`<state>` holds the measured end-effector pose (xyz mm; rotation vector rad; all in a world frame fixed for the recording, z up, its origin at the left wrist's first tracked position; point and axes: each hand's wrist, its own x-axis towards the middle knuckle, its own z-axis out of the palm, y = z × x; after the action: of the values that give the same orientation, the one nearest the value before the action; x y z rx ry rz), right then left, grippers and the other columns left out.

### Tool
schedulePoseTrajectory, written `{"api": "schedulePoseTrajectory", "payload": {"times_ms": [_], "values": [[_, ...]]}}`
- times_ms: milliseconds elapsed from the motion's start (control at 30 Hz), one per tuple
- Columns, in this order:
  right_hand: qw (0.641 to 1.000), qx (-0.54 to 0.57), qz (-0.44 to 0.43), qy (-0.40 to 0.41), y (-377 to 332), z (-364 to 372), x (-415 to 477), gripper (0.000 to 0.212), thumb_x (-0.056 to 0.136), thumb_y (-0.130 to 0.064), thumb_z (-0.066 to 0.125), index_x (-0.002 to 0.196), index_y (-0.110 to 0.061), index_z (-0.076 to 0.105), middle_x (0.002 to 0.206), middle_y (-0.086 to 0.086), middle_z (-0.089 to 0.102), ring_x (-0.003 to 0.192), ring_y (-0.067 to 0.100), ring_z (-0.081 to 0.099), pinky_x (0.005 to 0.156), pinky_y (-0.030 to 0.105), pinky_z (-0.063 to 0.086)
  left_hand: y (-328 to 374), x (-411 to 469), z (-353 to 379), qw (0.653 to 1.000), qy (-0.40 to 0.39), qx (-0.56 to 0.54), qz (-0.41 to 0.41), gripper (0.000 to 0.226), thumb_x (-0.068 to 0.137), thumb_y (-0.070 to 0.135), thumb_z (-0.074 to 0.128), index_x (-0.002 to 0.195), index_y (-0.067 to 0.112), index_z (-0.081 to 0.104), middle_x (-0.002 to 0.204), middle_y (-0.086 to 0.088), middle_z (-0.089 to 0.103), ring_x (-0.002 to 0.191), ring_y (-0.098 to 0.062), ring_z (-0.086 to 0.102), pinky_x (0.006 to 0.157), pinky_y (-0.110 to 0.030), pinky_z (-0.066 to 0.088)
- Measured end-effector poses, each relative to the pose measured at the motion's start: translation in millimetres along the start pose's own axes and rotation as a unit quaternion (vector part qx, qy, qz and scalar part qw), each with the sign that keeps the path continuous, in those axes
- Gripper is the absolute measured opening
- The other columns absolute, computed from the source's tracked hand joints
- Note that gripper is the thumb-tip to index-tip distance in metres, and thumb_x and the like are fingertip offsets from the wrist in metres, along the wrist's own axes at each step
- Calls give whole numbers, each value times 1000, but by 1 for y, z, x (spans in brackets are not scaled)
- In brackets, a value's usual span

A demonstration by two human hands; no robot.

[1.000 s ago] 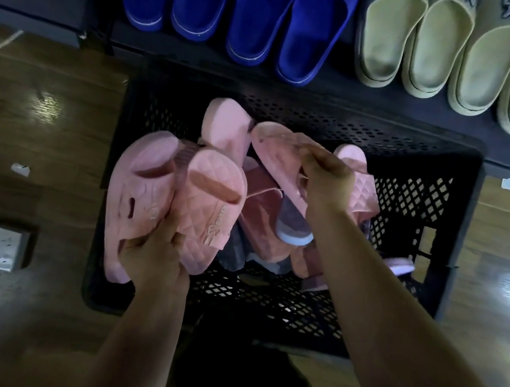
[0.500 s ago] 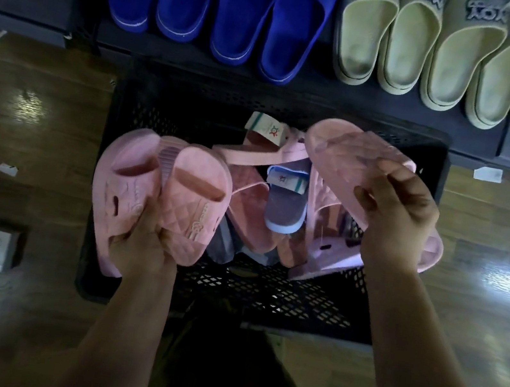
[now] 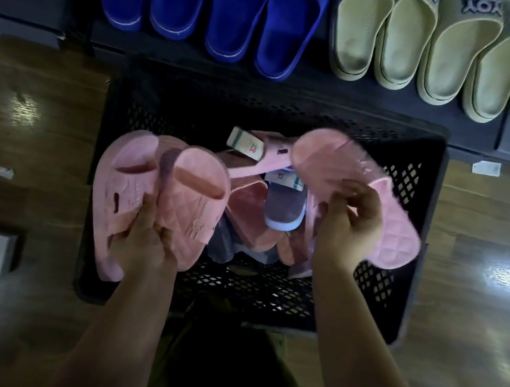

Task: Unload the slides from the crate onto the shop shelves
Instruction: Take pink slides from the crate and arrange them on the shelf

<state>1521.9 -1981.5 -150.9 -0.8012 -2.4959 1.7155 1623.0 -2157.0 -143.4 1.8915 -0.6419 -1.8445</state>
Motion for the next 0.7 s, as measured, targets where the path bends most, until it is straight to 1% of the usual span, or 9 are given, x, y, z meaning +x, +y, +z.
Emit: {"api": "schedulePoseTrajectory", "payload": {"times_ms": [67, 100, 167, 300, 367, 433, 533, 633, 700], "values": [[999, -46, 3, 1, 0, 4, -5, 25, 75, -3, 54, 84, -26, 58, 73, -15, 60, 67, 7, 57, 66, 35, 49, 3, -4, 1, 1000, 0, -2, 3, 48, 80, 18, 75, 125, 19, 59, 112, 2, 68, 95, -13, 67, 70, -30, 57], [995, -98, 2, -18, 1, 4, -7, 24, 75, -3, 55, 87, -23, 58, 72, -15, 59, 67, 9, 56, 65, 30, 45, 4, -5, 1, 1000, -5, -8, 12, 51, 79, 16, 76, 127, 17, 58, 112, 1, 69, 92, -13, 69, 63, -29, 57], [980, -176, -7, -87, 3, 0, -9, 22, 73, -4, 55, 88, -20, 57, 70, -15, 58, 69, 14, 54, 62, 28, 38, 6, -8, 1, 999, -17, -19, 29, 49, 81, 10, 73, 127, 13, 58, 112, -1, 70, 91, -15, 71, 61, -29, 58], [963, -158, -6, -220, -2, -7, 13, 21, 62, -10, 52, 77, -24, 54, 65, -12, 52, 61, 4, 44, 55, 21, 35, 10, -12, 4, 1000, -4, 1, 28, 28, 84, 11, 70, 112, 14, 65, 99, 2, 72, 80, -9, 72, 55, -22, 55], [956, -126, 22, -265, -7, -5, 32, 25, 60, -5, 53, 71, -27, 54, 60, -13, 49, 59, 9, 42, 54, 26, 33, 12, -11, 5, 999, -8, 21, 32, 21, 84, 13, 71, 104, 17, 66, 95, 4, 73, 83, -9, 72, 58, -21, 55], [945, -129, 42, -298, -12, 2, 50, 28, 64, 0, 55, 70, -27, 55, 55, -14, 50, 53, 9, 43, 53, 27, 32, 13, -10, 4, 999, -17, 37, 33, 27, 83, 15, 72, 109, 15, 66, 97, 4, 73, 86, -9, 72, 62, -23, 56], [882, -300, 29, -362, -18, 20, 67, 7, 80, -16, 59, 86, -18, 63, 75, 2, 65, 66, 22, 58, 59, 37, 50, 13, -7, 6, 998, -19, 65, 13, 39, 81, 24, 74, 118, 14, 64, 103, 4, 73, 92, -13, 70, 63, -24, 57], [807, -467, -47, -359, -7, 36, 70, 37, 92, -36, 52, 105, -4, 65, 94, 19, 68, 86, 37, 65, 70, 43, 54, 12, 0, 11, 997, -3, 72, -13, 44, 79, 28, 76, 119, 14, 64, 108, 1, 72, 99, -16, 68, 76, -30, 57], [801, -513, -103, -292, -2, 41, 64, 42, 90, -41, 55, 108, -4, 61, 96, 19, 67, 89, 38, 63, 67, 36, 48, 11, 6, 13, 998, 7, 56, -28, 46, 80, 27, 75, 121, 12, 63, 110, -2, 71, 105, -19, 66, 81, -33, 56]]}}
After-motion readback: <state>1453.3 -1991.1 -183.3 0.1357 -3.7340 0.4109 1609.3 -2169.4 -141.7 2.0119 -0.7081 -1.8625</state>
